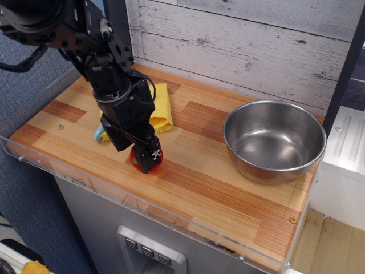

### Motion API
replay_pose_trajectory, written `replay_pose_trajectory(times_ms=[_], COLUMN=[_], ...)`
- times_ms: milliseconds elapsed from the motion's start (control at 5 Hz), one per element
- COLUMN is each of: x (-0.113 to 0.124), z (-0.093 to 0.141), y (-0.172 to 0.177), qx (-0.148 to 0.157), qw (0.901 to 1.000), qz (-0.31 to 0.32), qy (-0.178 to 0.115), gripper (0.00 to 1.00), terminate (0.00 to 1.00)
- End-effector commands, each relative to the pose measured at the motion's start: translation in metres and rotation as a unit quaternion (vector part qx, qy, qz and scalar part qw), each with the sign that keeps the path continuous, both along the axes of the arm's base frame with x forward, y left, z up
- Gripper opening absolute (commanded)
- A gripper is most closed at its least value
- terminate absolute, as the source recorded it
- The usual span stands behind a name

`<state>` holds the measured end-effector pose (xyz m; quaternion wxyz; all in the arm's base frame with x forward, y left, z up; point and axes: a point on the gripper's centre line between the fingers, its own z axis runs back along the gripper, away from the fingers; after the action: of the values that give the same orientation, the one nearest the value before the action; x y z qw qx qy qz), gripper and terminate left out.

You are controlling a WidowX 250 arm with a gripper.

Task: Move the strawberry and place into pot

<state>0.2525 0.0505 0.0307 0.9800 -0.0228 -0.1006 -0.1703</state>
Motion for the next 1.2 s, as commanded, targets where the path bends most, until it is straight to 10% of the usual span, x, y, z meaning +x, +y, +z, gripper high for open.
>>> replay_pose_trajectory(times_ms=[0, 800, 1000], x=[0.0, 0.033, 0.032], z=[0.0, -0.036, -0.036], y=[0.0, -0.02, -0.015], qx=[0.0, 0.018, 0.021], qw=[1.0, 0.9994, 0.9988], qz=[0.0, 0.007, 0.015], qy=[0.0, -0.029, -0.041], gripper=[1.0, 1.0, 0.0], terminate=[0.0, 0.0, 0.0])
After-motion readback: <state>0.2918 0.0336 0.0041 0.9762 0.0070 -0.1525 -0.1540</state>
